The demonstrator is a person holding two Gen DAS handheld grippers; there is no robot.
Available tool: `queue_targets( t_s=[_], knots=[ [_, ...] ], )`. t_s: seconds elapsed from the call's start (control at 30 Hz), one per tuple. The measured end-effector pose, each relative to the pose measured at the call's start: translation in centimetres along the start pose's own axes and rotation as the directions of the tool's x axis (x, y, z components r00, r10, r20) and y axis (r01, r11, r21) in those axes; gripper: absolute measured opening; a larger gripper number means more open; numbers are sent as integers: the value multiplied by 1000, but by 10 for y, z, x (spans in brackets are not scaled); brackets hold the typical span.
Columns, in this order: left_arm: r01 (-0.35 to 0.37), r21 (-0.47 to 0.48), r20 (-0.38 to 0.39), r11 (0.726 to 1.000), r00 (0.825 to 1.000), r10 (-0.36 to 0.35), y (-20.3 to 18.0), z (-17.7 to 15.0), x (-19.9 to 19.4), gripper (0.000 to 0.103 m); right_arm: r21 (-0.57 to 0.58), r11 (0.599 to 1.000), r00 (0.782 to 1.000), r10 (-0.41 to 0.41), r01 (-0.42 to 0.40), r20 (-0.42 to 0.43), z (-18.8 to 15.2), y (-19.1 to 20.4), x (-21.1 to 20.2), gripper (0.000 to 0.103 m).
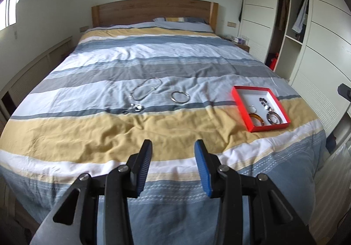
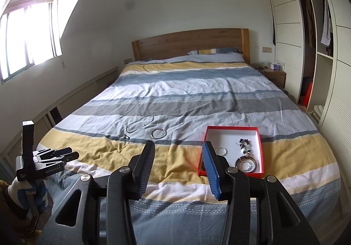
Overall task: Organize jewelry
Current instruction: 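Withdraw both tools from the box back toward the remaining jewelry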
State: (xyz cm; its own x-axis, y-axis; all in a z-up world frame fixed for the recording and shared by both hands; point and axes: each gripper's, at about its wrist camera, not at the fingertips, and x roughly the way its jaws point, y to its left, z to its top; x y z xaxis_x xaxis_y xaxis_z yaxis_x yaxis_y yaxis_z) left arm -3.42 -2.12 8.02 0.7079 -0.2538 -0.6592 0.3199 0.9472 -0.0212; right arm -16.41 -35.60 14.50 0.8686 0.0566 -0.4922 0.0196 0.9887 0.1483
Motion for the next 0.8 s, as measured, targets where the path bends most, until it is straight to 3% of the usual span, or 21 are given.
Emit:
queue_targets(
  t_s=[0.23,0.37,0.8],
  knots=[
    [-41,-39,13,998,999,41,27,-3,-7,38,-13,1000,1000,16,-16,1,3,9,2,46],
    [-40,-70,-19,997,999,39,43,-14,6,38,-9,1000,999,18,-19,-26,2,11,15,47],
    [-118,-174,-152,978,984,91,88,-50,72,38,31,996,978,86,-81,-190,-22,13,115,47]
  ],
)
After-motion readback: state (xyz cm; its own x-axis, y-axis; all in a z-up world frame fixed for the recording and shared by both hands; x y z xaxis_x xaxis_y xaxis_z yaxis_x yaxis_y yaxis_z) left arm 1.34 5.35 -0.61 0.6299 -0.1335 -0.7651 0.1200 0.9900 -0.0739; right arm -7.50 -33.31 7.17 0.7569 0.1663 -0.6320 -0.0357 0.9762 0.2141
